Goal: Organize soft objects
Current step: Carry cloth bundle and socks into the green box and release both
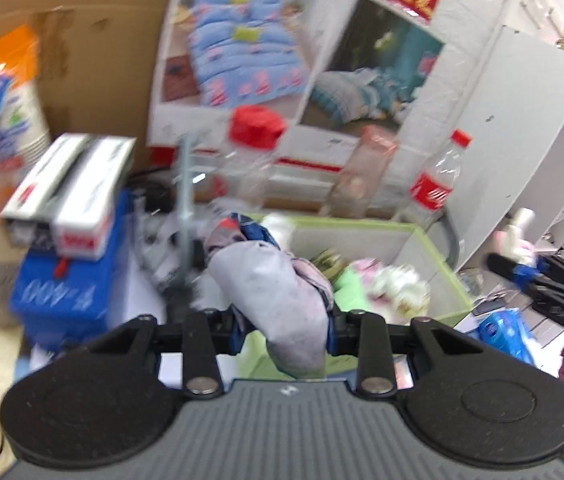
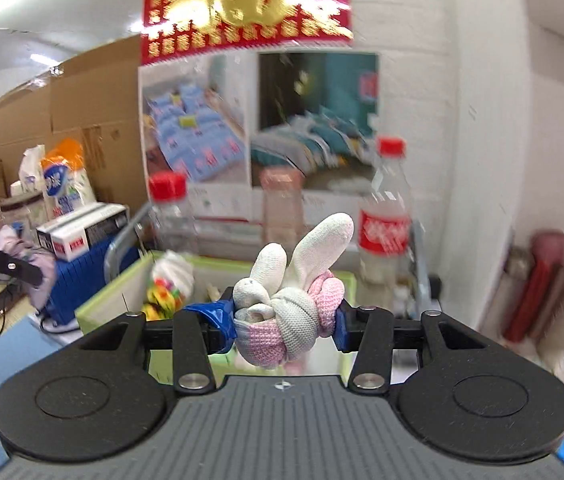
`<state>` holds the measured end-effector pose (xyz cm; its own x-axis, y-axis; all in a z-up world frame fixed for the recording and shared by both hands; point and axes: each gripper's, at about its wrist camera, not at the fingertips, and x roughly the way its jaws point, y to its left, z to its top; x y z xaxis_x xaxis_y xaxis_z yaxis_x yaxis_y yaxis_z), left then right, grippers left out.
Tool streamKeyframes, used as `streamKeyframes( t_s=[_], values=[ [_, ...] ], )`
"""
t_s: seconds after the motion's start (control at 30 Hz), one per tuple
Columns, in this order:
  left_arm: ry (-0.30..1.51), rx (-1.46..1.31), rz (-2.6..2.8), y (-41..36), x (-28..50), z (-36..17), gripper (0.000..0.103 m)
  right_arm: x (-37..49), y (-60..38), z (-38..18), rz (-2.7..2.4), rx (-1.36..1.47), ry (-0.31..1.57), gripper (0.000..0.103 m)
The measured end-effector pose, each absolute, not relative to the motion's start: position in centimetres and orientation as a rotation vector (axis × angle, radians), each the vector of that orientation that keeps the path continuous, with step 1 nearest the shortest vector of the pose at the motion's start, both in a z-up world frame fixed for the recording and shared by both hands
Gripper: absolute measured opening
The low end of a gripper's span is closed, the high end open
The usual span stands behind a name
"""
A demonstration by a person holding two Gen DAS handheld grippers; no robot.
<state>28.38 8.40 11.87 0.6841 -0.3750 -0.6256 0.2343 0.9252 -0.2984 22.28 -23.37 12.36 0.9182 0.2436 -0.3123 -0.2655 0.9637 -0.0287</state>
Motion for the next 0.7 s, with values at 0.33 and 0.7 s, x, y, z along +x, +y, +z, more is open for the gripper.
streamKeyframes(
  t_s=[0.33,0.7],
  values=[
    [0.809,-0.122,-0.354,2.0,35.2,9.1,0.068,31.9,-21.1,8.8,0.335,-0.005,0.571,0.039],
    [0.789,-0.114,-0.321,3.3,32.5,9.2,0.068,29.6,-21.9,10.5,0.314,0.031,0.469,0.055]
  ],
)
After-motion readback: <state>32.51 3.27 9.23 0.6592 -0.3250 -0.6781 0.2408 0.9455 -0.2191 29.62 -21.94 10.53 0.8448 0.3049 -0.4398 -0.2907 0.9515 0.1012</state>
